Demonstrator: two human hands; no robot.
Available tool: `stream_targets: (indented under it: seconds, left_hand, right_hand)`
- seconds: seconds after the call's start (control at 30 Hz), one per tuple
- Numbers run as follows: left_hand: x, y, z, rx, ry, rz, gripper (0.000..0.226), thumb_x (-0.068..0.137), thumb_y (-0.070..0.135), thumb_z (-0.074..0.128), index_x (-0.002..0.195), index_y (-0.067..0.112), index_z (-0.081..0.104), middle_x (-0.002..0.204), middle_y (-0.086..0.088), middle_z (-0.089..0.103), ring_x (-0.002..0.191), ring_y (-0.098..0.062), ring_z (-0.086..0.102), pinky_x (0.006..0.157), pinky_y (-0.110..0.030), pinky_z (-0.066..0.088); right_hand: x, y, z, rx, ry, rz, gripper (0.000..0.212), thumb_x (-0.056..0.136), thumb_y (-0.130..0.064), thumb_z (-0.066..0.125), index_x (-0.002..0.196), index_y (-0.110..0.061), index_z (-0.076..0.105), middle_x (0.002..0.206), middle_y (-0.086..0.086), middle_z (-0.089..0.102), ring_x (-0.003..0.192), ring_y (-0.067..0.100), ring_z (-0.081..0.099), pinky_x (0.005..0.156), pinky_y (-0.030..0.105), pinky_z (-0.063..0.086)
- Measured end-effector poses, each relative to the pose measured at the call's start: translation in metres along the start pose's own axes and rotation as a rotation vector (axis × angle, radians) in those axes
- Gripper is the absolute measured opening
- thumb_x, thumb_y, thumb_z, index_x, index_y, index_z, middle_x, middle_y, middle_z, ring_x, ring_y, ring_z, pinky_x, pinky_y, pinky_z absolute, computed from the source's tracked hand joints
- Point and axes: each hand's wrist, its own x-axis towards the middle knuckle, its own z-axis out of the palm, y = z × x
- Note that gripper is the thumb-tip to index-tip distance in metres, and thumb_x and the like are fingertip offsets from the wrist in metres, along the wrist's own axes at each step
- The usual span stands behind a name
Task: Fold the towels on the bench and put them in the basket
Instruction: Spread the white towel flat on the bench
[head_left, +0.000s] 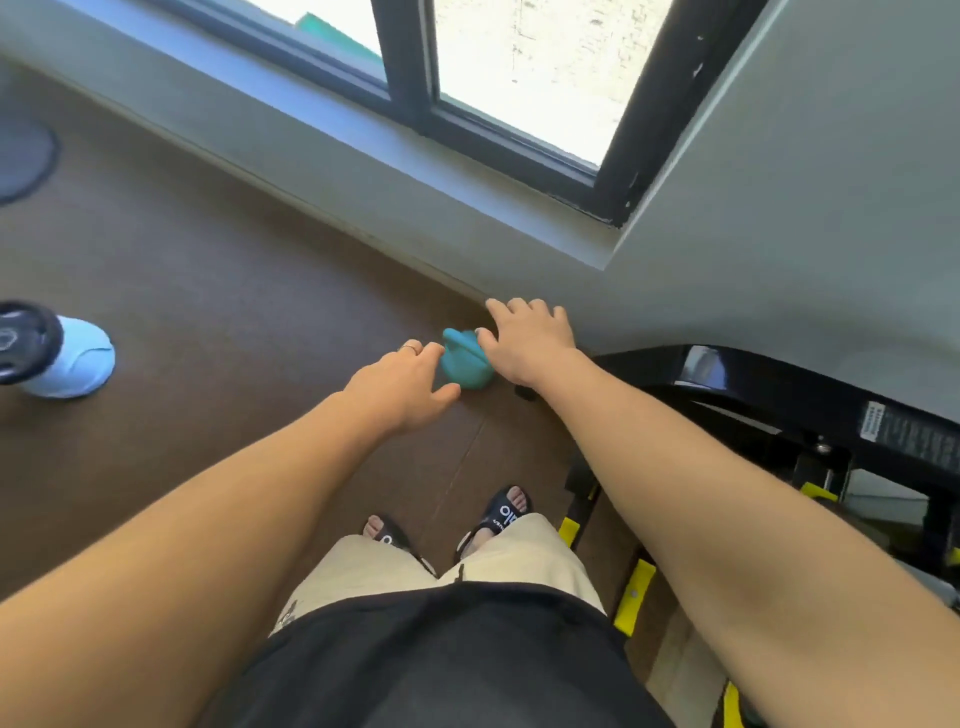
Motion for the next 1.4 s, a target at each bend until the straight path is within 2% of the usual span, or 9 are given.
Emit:
stream_targets:
  seconds: [0.27,0.53,0.9,1.13,1.4]
  left_hand:
    - [-0.048,-0.137,-0.006,-0.131,0.044,-0.178,0.063,0.100,0.053,0.042,0.153,0.021,0.029,0.155,-0.007,0.035,0.134,-0.030,0.047,0.104,-0.047,0.045]
    - [-0.087,-0.248,-0.004,-0.199,0.080,-0.316,0.061,0.101,0.053,0.041,0.151,0.020,0.030,0.152,-0.007,0.035,0.131,-0.031,0.048,0.094,-0.045,0.046]
    - [-0.084,-0.325,-0.023,-0.350,0.094,-0.454,0.063,0.101,0.054,0.041,0.153,0.020,0.028,0.155,-0.009,0.032,0.132,-0.032,0.049,0.095,-0.046,0.046]
    - [-0.075,-0.357,-0.044,-0.455,0.134,-0.632,0.061,0.101,0.053,0.041,0.152,0.021,0.029,0.152,-0.006,0.034,0.125,-0.031,0.053,0.092,-0.046,0.049]
    - [-0.078,-0.425,-0.057,-0.632,0.182,-0.787,0.061,0.101,0.053,0.041,0.152,0.022,0.029,0.151,-0.007,0.035,0.127,-0.030,0.052,0.096,-0.049,0.048]
  right_hand:
    - [0.033,-0.161,-0.012,-0.124,0.016,-0.217,0.054,0.103,-0.050,0.028,0.151,-0.024,0.033,0.151,0.006,0.043,0.139,0.032,0.036,0.109,0.050,0.029]
    - [0.048,-0.300,-0.007,-0.227,0.079,-0.417,0.051,0.103,-0.048,0.030,0.147,-0.023,0.037,0.144,0.006,0.049,0.132,0.031,0.042,0.104,0.048,0.032]
    - [0.090,-0.403,-0.026,-0.297,0.068,-0.615,0.051,0.104,-0.047,0.028,0.148,-0.022,0.036,0.140,0.005,0.051,0.130,0.030,0.043,0.103,0.047,0.032]
    - [0.136,-0.453,-0.037,-0.334,-0.002,-0.765,0.051,0.105,-0.045,0.027,0.148,-0.020,0.036,0.137,0.005,0.052,0.127,0.031,0.043,0.103,0.046,0.033]
    - [0.174,-0.549,-0.040,-0.488,-0.063,-0.955,0.048,0.105,-0.045,0.030,0.145,-0.020,0.038,0.136,0.005,0.052,0.127,0.031,0.044,0.103,0.047,0.034]
